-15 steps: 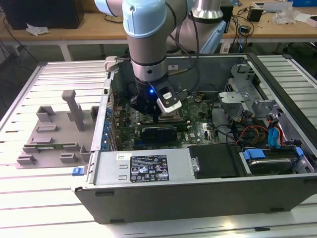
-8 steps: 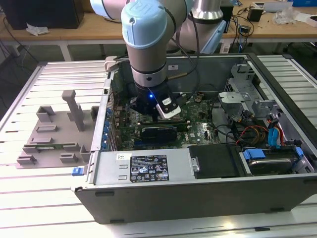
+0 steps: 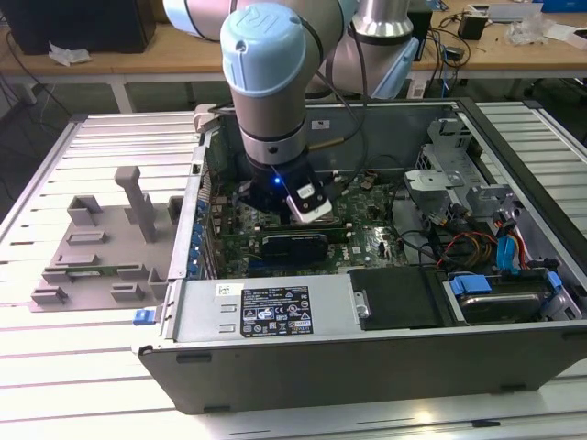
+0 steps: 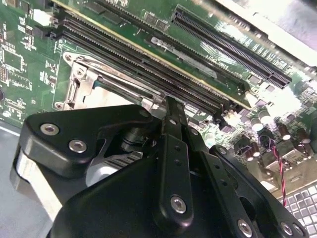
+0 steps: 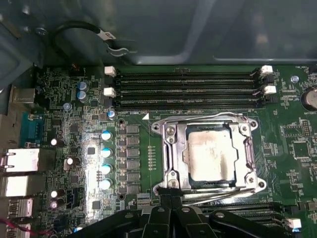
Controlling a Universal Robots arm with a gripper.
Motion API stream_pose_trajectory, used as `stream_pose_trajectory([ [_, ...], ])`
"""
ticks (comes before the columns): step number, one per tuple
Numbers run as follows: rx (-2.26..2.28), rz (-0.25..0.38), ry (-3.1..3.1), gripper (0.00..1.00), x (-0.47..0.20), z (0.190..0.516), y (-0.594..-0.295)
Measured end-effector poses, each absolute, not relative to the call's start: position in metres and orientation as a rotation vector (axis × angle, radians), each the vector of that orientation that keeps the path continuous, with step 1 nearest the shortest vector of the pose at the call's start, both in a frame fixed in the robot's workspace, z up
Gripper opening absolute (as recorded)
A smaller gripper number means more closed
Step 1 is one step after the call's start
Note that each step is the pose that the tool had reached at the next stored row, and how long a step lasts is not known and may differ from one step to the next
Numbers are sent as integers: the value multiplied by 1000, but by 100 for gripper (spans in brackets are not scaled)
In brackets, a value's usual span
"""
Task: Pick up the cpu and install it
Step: 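Install the second cpu locking lever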
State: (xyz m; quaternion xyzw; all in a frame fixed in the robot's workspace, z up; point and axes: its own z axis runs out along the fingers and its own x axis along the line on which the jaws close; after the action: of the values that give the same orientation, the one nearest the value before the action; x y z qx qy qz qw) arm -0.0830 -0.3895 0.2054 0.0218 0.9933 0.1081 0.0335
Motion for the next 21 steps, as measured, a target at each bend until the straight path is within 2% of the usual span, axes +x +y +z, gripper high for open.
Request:
stream_pose_trajectory([
  [14, 78, 333, 3055, 11, -83, 204, -394],
  [21, 102, 366, 3048, 11, -86, 199, -388],
])
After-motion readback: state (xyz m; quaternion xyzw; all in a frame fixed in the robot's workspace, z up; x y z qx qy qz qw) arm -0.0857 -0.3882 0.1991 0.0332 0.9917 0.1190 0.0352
